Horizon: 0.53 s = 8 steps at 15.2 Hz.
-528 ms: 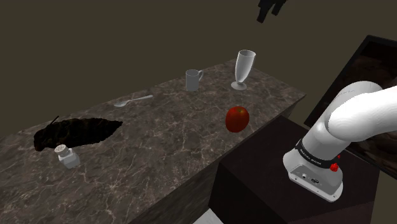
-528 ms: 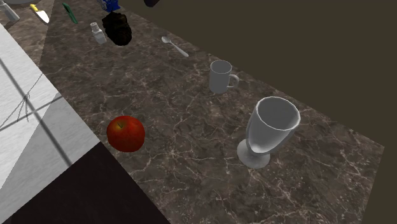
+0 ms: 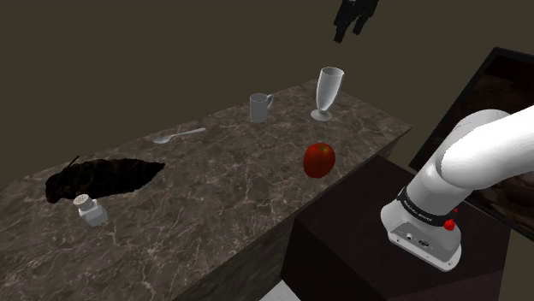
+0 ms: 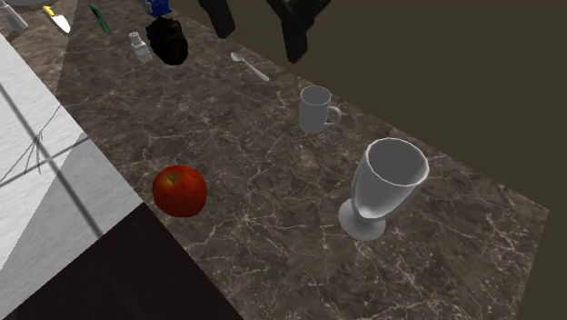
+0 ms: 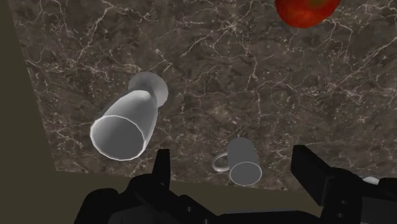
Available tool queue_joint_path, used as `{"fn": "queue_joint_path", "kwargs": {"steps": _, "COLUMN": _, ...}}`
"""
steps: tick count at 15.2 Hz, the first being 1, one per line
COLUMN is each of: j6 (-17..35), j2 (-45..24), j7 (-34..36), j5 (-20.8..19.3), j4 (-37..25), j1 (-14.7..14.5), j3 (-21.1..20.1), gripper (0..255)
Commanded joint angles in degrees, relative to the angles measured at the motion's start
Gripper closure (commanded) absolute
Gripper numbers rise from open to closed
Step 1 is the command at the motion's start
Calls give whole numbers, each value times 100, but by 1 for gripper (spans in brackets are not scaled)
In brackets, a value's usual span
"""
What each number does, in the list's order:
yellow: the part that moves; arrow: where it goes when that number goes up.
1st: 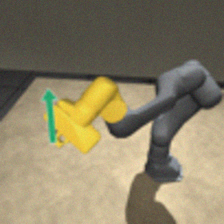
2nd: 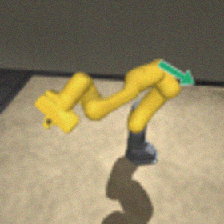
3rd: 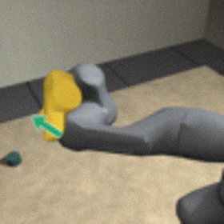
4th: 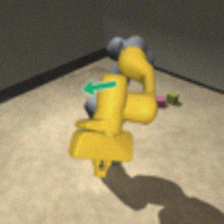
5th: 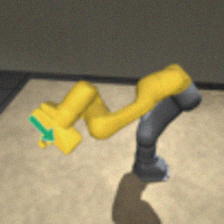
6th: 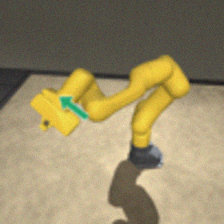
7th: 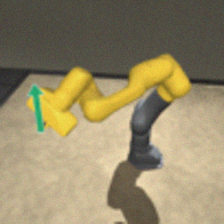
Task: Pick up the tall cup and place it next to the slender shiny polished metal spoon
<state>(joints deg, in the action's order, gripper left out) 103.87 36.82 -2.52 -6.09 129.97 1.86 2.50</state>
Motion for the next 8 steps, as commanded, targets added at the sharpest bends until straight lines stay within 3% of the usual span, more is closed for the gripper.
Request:
{"fn": "queue_joint_path", "kwargs": {"steps": 1, "j6": 228, "j2": -370, "j7": -92, "j5": -6, "j4": -41, "j1": 48, "j3": 154, "gripper": 0}}
{"fn": "queue_joint_path", "kwargs": {"steps": 8, "j6": 843, "j2": -1666, "j7": -433, "j5": 99, "j4": -345, "j1": 177, "j3": 637, "gripper": 0}}
